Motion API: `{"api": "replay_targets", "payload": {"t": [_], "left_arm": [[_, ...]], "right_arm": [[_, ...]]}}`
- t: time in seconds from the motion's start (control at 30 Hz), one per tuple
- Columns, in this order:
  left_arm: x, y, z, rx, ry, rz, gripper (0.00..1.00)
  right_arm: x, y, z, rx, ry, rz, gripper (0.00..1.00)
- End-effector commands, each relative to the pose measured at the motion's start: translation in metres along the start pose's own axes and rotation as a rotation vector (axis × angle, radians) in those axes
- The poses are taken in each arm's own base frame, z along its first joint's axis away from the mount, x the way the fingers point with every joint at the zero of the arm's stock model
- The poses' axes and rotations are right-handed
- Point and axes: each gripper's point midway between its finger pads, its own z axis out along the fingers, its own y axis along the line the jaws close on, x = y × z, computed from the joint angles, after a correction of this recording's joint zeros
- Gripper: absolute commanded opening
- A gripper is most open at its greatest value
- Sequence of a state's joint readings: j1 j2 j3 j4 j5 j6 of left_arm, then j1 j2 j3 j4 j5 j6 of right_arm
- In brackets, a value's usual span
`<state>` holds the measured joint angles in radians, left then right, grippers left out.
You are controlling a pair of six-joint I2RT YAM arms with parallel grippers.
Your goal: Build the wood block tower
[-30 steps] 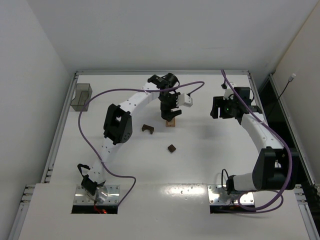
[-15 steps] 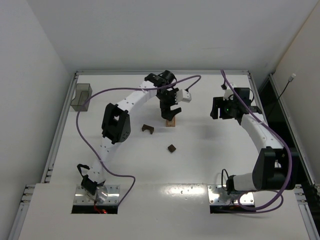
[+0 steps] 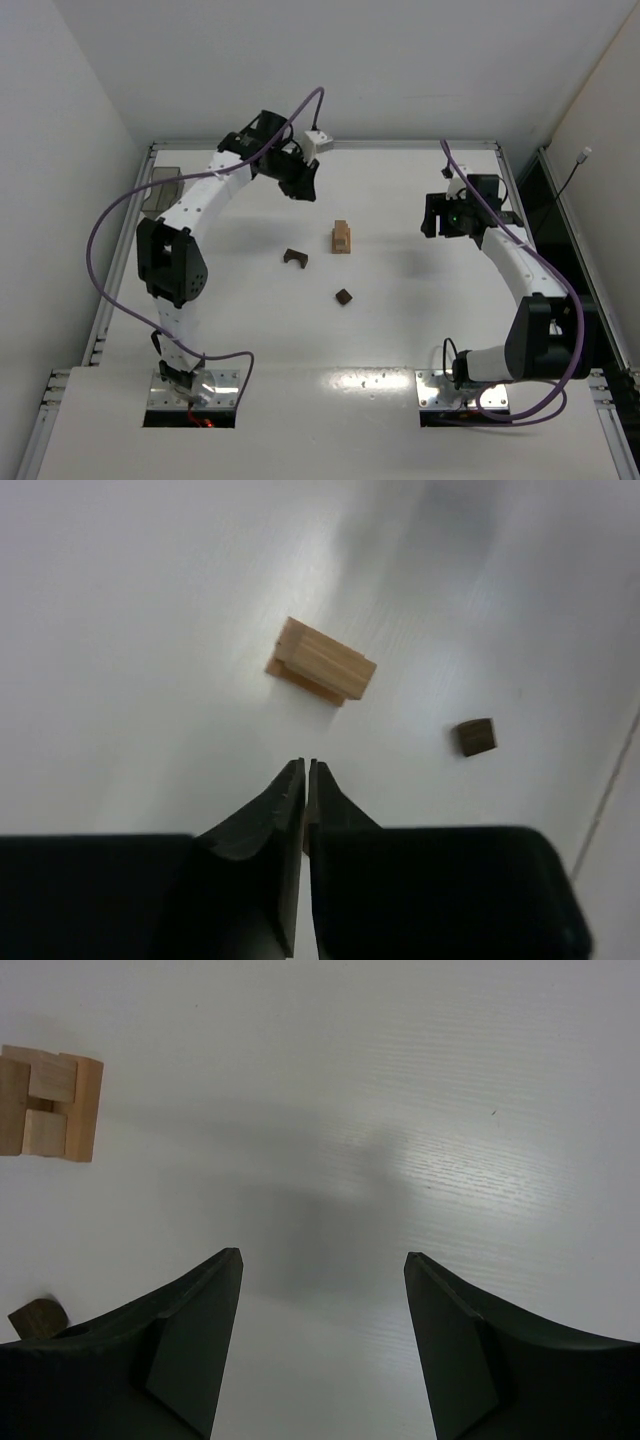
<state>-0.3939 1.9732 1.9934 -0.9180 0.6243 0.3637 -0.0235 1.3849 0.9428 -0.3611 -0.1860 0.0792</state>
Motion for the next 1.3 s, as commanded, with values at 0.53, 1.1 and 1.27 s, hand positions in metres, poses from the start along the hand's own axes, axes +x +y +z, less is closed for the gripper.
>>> {"api": "replay_targets", "payload": {"t": [0.53,1.1,1.27], "left_arm": [[0.129,0.021,0.087,-0.584,0.284,-0.632,0.00],[0.112,0.028,0.119,-0.516,0.240,-0.671,0.13],[0.106,0.026,0.127,-0.482,0.228,-0.684,0.27]], "right_arm": [[-0.024,-0.012,-0.004,0.134,-0.047,0.121,0.63],[-0.028,-0.009,-0.002,0.104,-0.056,0.125,0.63],[-0.028,-0.009,-0.002,0.104,-0.056,0.125,0.63]]}}
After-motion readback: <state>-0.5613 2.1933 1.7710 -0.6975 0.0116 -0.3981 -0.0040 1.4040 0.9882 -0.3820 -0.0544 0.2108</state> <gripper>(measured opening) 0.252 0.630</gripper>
